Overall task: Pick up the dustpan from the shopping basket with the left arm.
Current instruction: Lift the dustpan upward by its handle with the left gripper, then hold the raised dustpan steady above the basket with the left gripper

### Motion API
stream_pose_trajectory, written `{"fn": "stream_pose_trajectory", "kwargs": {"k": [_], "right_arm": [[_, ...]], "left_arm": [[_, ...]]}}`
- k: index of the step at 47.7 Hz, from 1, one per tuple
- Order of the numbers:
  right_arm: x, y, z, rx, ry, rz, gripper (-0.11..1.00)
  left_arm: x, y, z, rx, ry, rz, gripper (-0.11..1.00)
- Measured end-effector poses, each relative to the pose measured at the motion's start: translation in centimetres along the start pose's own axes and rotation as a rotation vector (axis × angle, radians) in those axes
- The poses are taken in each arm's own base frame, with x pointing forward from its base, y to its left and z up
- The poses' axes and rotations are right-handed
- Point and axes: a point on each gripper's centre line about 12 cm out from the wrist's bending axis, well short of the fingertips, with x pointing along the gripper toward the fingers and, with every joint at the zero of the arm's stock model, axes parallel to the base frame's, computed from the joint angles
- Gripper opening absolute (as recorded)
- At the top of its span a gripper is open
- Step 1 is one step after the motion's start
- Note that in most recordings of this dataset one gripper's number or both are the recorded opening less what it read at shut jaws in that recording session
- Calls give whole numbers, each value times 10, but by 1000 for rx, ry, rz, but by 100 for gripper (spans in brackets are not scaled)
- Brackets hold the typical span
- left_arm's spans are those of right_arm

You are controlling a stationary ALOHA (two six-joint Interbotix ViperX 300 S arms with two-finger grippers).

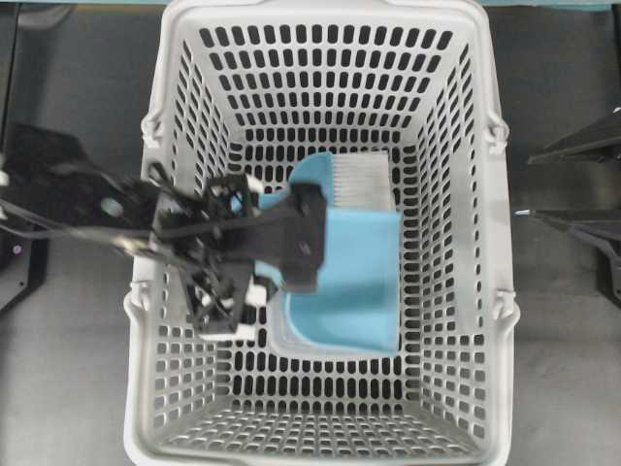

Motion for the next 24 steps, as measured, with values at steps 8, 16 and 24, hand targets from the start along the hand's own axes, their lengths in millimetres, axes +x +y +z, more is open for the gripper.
{"fn": "stream_pose_trajectory", "kwargs": {"k": [8, 16, 24], "right_arm": [[0, 0, 0, 2, 0, 0, 66], [0, 0, -1, 2, 2, 0, 66], [0, 0, -2, 2, 3, 0, 66]], "left_arm": [[-50, 11, 16, -18, -164, 2, 29], [-100, 12, 23, -19, -323, -9, 29], [-112, 15, 18, -24, -374, -9, 29]]}}
